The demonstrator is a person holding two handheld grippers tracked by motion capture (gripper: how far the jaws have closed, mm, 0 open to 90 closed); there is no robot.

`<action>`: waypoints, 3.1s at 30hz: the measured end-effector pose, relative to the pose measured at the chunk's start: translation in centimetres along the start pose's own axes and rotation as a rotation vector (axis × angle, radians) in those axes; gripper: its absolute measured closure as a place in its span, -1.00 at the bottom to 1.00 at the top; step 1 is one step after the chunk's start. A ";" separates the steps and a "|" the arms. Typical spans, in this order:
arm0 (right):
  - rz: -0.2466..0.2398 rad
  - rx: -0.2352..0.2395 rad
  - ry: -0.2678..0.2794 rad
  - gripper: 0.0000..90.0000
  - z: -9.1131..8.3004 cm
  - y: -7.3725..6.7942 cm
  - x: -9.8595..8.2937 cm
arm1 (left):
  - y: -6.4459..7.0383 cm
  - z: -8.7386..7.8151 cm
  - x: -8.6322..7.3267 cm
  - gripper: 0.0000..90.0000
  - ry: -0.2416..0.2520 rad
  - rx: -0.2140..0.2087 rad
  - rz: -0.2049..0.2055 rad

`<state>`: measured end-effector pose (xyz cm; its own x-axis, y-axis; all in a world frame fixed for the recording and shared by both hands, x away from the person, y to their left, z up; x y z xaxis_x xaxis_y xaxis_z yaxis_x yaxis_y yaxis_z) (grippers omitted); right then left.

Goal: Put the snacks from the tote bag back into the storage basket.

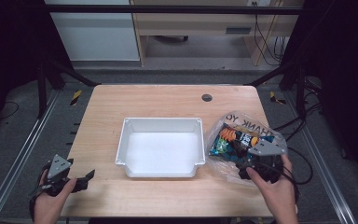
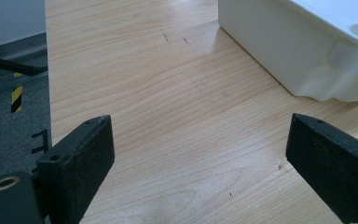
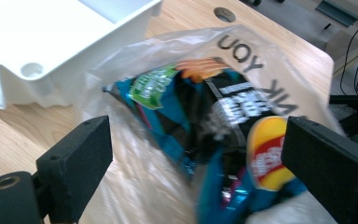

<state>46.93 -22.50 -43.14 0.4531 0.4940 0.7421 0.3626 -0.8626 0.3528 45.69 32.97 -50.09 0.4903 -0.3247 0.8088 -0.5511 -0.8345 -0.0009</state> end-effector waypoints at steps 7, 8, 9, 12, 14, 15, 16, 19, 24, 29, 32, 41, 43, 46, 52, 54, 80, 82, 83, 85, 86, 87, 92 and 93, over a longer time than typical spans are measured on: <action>-0.081 0.055 -0.099 -0.83 0.4 3.2 0.6 | 0.0 0.0 -0.1 -0.86 -0.007 0.003 0.005; -0.078 0.063 -0.101 -0.83 0.5 3.4 0.7 | 0.0 -0.1 -0.1 -0.87 -0.003 0.007 0.003; -0.078 0.063 -0.101 -0.83 0.5 3.4 0.7 | 0.0 -0.1 -0.1 -0.87 -0.003 0.007 0.003; -0.082 0.088 -0.116 -0.82 0.9 4.4 1.6 | 0.1 -0.2 -0.1 -0.87 -0.005 0.005 0.002; -0.098 0.094 -0.117 -0.82 1.0 4.6 1.9 | 0.2 -0.1 0.0 -0.87 -0.005 0.003 0.010; -0.118 0.102 -0.133 -0.82 1.4 5.0 2.3 | 0.2 0.0 0.1 -0.87 -0.003 0.001 0.008; -0.118 0.102 -0.133 -0.82 1.4 5.0 2.3 | 0.3 0.1 0.1 -0.87 -0.007 -0.002 0.010; -0.108 0.144 -0.138 -0.81 2.4 5.8 3.5 | 0.4 0.2 0.0 -0.87 -0.018 -0.004 0.017; -0.150 0.160 -0.150 -0.72 3.7 6.3 4.3 | 0.5 0.2 -0.1 -0.87 -0.016 -0.005 0.017; -0.197 0.180 -0.184 -0.73 4.8 6.1 4.8 | 0.6 0.2 -0.1 -0.87 -0.029 -0.018 0.014; -0.222 0.202 -0.209 -0.75 5.5 5.5 4.9 | 0.6 0.2 0.0 -0.87 -0.031 -0.014 0.022; -0.256 0.206 -0.261 -0.81 6.5 4.8 4.7 | 0.6 0.1 0.1 -0.87 -0.020 -0.012 0.020; -0.256 0.207 -0.264 -0.83 6.6 4.9 4.7 | 0.6 0.1 0.0 -0.87 -0.022 -0.012 0.023; -0.246 0.212 -0.276 -0.86 6.8 5.0 4.4 | 0.6 0.2 0.0 -0.87 -0.026 -0.011 0.026; -0.251 0.221 -0.298 -0.86 7.4 5.2 3.8 | 0.6 0.2 0.0 -0.87 -0.027 -0.009 0.028; -0.255 0.233 -0.304 -0.86 7.7 4.9 3.6 | 0.6 0.2 0.0 -0.87 -0.028 -0.009 0.029; -0.258 0.297 -0.372 -0.85 11.0 3.3 0.3 | 0.5 0.5 -0.5 -0.88 -0.047 -0.005 0.029; -0.262 0.303 -0.373 -0.85 11.3 3.3 0.2 | 0.4 0.5 -0.5 -0.88 -0.047 -0.003 0.028; -0.265 0.310 -0.382 -0.85 11.5 3.2 0.1 | 0.4 0.6 -0.5 -0.88 -0.044 -0.001 0.026; -0.268 0.311 -0.381 -0.85 11.6 3.1 0.1 | 0.4 0.5 -0.5 -0.88 -0.043 0.001 0.024; -0.266 0.314 -0.388 -0.85 11.7 3.1 0.1 | 0.4 0.5 -0.5 -0.88 -0.042 0.002 0.023; -0.269 0.313 -0.388 -0.85 11.8 3.1 0.0 | 0.3 0.5 -0.5 -0.88 -0.044 0.002 0.025; -0.272 0.313 -0.386 -0.83 12.0 3.0 0.0 | 0.4 0.5 -0.5 -0.88 -0.045 -0.001 0.030; -0.272 0.313 -0.386 -0.83 12.0 3.0 0.0 | 0.4 0.5 -0.5 -0.88 -0.045 -0.001 0.030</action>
<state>57.84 -23.74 -48.91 0.5534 0.7488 0.3647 0.7055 -0.6542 0.2725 45.60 32.55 -50.78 0.5032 -0.3693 0.7813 -0.5668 -0.8235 -0.0242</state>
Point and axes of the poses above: each handheld gripper's, and its own axes: z roughly forward along the jaws, x roughly out of its top, y roughly to its right, the point moved 7 cm from there along z, roughly forward along the jaws, and after that the axes turned 9 degrees about -x, right-handed, at the moved point
